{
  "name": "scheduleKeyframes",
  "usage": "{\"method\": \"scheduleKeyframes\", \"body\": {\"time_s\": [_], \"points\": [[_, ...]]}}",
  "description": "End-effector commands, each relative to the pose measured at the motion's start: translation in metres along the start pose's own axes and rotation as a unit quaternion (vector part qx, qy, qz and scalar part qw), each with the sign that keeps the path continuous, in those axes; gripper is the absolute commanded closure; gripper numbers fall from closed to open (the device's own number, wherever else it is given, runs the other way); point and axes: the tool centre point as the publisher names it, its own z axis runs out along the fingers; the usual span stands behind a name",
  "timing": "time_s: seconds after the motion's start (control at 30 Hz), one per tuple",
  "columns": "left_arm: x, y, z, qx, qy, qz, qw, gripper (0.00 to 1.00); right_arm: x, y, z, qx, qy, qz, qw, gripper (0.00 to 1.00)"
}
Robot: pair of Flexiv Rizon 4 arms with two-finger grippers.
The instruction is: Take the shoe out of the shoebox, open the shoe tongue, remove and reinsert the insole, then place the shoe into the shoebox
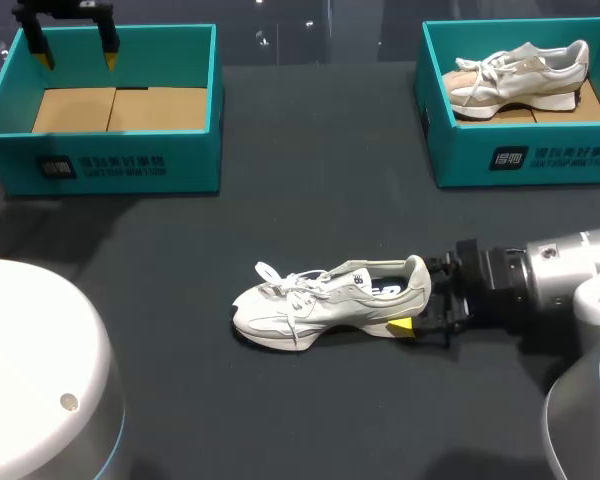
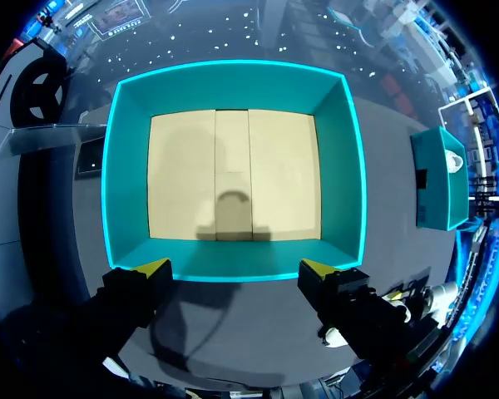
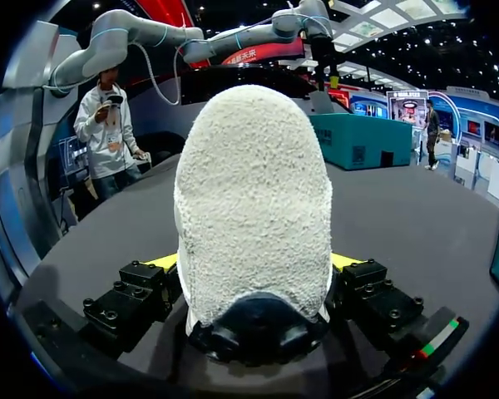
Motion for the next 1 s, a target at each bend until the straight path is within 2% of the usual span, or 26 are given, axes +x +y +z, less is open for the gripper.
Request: {"method": "scheduleKeyframes", "body": {"time_s": [0.03, 0.07, 0.13, 0.17, 1.0], "points": [[0.0001, 0.0002, -0.0004, 0.0, 0.0, 0.0, 1.0, 0.0, -0.001, -0.0024, 0.0039, -0.001, 0.001, -0.001, 1.0, 0.38], [0.0001, 0.0002, -0.0004, 0.0, 0.0, 0.0, 1.0, 0.0, -0.0009, -0.0025, 0.0042, -0.002, 0.001, -0.001, 1.0, 0.51], [0.0001, 0.0002, -0.0004, 0.0, 0.0, 0.0, 1.0, 0.0, -0.0009, -0.0025, 0.0044, -0.002, 0.001, -0.002, 1.0, 0.91], [0.0001, 0.0002, -0.0004, 0.0, 0.0, 0.0, 1.0, 0.0, -0.0009, -0.0026, 0.0045, -0.003, 0.001, -0.003, 1.0, 1.0], [0.0001, 0.0002, -0.0004, 0.0, 0.0, 0.0, 1.0, 0.0, 0.0007, 0.0016, 0.0035, -0.001, 0.009, -0.015, 1.0, 1.0]]}}
